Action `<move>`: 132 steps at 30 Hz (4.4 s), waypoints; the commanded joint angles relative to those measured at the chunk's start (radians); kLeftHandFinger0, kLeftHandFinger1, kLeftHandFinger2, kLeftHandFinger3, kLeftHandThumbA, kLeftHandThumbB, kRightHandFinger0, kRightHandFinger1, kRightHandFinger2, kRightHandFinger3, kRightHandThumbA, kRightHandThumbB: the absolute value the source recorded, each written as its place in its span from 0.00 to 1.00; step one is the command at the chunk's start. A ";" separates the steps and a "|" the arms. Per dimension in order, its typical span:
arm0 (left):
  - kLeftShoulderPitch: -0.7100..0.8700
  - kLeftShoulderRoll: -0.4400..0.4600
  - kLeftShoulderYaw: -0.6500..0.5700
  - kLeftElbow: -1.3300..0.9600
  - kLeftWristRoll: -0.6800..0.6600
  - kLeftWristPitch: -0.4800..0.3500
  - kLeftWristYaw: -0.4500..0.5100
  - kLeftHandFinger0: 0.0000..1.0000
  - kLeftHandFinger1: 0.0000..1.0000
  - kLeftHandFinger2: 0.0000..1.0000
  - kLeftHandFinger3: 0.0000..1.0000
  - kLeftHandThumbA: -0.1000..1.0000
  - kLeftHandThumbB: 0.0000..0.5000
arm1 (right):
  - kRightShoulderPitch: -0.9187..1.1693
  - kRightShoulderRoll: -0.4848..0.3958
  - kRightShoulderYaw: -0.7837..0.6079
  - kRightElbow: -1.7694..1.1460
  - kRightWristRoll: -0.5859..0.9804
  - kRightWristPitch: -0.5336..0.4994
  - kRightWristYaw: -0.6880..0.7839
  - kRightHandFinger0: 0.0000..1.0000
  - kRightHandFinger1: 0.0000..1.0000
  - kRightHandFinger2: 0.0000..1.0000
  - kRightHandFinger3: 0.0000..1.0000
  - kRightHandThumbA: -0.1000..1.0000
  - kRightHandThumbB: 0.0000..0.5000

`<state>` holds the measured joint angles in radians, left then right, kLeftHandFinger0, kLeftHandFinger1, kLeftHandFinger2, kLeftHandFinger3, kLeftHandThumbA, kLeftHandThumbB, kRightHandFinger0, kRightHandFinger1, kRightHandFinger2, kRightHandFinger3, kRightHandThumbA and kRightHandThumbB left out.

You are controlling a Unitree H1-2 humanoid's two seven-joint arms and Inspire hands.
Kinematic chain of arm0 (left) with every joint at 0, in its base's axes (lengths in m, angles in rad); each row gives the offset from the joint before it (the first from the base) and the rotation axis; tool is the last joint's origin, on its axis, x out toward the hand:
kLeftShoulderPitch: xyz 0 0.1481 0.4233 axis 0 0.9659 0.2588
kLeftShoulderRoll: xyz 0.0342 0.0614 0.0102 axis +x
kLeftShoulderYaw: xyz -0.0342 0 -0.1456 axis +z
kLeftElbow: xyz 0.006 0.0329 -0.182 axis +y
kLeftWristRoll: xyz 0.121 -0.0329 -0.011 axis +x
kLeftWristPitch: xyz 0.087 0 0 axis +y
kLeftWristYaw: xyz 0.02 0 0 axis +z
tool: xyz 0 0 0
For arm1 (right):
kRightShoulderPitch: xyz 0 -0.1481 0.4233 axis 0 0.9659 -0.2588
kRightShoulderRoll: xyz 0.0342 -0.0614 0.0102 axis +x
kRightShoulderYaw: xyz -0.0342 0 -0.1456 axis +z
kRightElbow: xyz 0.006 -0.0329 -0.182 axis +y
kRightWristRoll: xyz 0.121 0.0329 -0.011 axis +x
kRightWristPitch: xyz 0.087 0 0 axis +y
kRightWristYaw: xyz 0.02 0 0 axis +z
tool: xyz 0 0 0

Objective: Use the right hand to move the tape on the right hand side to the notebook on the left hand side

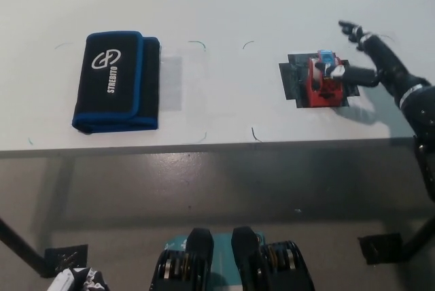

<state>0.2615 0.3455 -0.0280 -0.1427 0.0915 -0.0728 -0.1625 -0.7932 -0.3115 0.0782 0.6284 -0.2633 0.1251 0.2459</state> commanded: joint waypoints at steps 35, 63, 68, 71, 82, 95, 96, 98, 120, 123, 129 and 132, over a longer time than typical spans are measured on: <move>0.015 -0.009 0.018 -0.029 -0.001 -0.044 0.002 0.26 0.20 0.23 0.40 0.33 0.01 | -0.117 0.073 -0.036 0.275 0.124 -0.230 -0.029 1.00 1.00 1.00 1.00 0.72 0.72; -0.015 -0.003 0.018 -0.058 -0.007 -0.020 -0.011 0.29 0.22 0.25 0.41 0.33 0.03 | -0.166 0.289 -0.008 0.227 0.131 -0.329 -0.043 1.00 1.00 1.00 1.00 0.81 0.72; -0.016 0.004 0.019 -0.067 -0.005 -0.011 -0.016 0.31 0.23 0.26 0.42 0.32 0.02 | -0.160 0.286 0.005 0.231 0.123 -0.335 -0.046 1.00 1.00 1.00 1.00 0.85 0.76; -0.020 0.004 0.021 -0.067 -0.009 -0.009 -0.019 0.31 0.24 0.26 0.42 0.31 0.02 | -0.159 0.281 0.011 0.233 0.122 -0.340 -0.046 1.00 1.00 1.00 1.00 0.86 0.76; -0.024 -0.001 0.025 -0.063 -0.008 -0.009 -0.018 0.31 0.25 0.26 0.41 0.31 0.01 | -0.168 0.254 0.006 0.235 0.141 -0.363 -0.023 1.00 1.00 1.00 1.00 0.79 0.68; -0.009 -0.003 0.032 -0.061 -0.007 -0.017 -0.017 0.30 0.23 0.25 0.41 0.33 0.01 | -0.238 0.139 0.036 0.309 0.088 -0.298 -0.039 1.00 1.00 1.00 1.00 0.74 0.77; -0.009 -0.004 0.033 -0.060 -0.009 -0.016 -0.017 0.30 0.23 0.25 0.41 0.33 0.02 | -0.236 0.136 0.034 0.328 0.096 -0.312 -0.037 1.00 1.00 1.00 1.00 0.73 0.74; -0.009 -0.003 0.032 -0.056 -0.008 -0.020 -0.017 0.30 0.23 0.25 0.41 0.34 0.01 | -0.225 0.134 0.025 0.355 0.110 -0.311 -0.035 1.00 1.00 1.00 1.00 0.70 0.76; -0.027 0.000 0.034 -0.076 -0.010 0.002 -0.026 0.31 0.24 0.26 0.41 0.28 0.00 | -0.142 0.217 0.019 0.675 0.128 -0.415 -0.133 1.00 1.00 1.00 1.00 0.67 0.75; -0.030 0.003 0.038 -0.076 -0.012 0.001 -0.026 0.31 0.24 0.26 0.41 0.30 0.02 | -0.148 0.238 0.020 0.701 0.130 -0.426 -0.150 1.00 1.00 1.00 1.00 0.68 0.77; -0.034 0.001 0.035 -0.069 -0.005 -0.005 -0.027 0.31 0.24 0.26 0.42 0.34 0.02 | -0.171 0.277 0.048 0.719 0.108 -0.443 -0.179 1.00 1.00 1.00 1.00 0.73 0.83; -0.037 -0.002 0.032 -0.073 -0.005 0.002 -0.028 0.31 0.25 0.27 0.42 0.35 0.02 | -0.179 0.305 0.053 0.720 0.111 -0.464 -0.190 1.00 1.00 1.00 1.00 0.72 0.85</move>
<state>0.2269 0.3332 -0.0001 -0.1804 0.0875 -0.0680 -0.1857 -0.9657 -0.0801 0.1052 1.3083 -0.1350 -0.3427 0.0440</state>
